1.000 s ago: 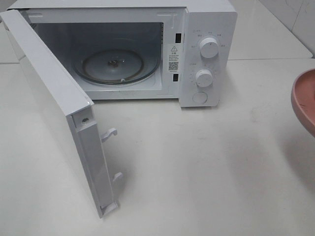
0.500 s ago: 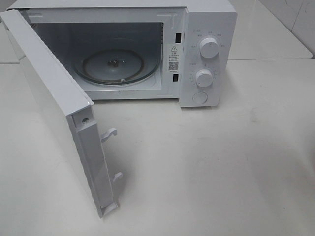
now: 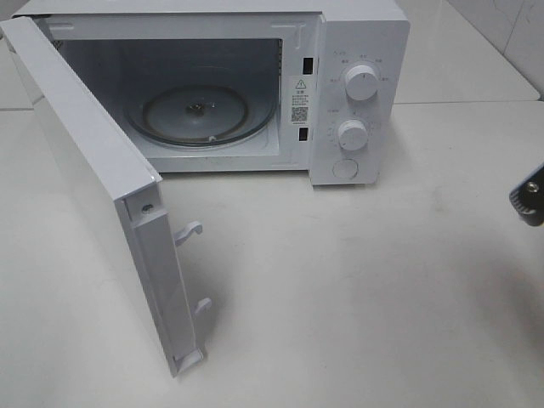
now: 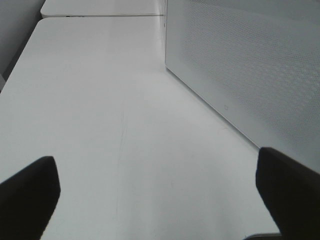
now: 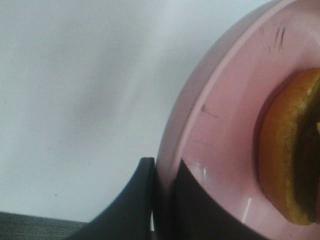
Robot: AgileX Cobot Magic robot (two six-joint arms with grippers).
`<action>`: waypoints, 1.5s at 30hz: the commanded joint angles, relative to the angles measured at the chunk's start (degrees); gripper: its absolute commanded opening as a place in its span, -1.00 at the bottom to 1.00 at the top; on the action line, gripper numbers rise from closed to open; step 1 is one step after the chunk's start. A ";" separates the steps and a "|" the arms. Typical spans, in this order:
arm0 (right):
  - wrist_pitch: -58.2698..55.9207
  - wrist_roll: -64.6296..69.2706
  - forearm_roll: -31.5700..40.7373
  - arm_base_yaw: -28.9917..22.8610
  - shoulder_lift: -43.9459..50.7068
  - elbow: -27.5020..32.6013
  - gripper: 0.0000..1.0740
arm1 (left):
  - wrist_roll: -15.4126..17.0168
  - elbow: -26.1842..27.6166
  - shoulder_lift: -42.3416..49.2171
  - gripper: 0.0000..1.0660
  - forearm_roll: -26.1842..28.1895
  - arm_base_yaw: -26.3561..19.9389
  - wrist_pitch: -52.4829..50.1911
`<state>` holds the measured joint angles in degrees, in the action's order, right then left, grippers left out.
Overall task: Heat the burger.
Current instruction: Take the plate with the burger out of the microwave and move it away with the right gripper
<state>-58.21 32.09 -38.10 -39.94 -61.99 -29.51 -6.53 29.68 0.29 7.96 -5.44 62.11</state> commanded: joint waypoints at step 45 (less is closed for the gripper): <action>15.87 39.82 -16.96 -0.06 -41.48 -1.38 -0.88 | 0.29 0.00 0.34 0.89 0.17 -0.06 -0.80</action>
<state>-39.71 69.90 -52.31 -39.94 -102.33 -31.17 -6.53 29.68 0.29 7.96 -5.44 62.11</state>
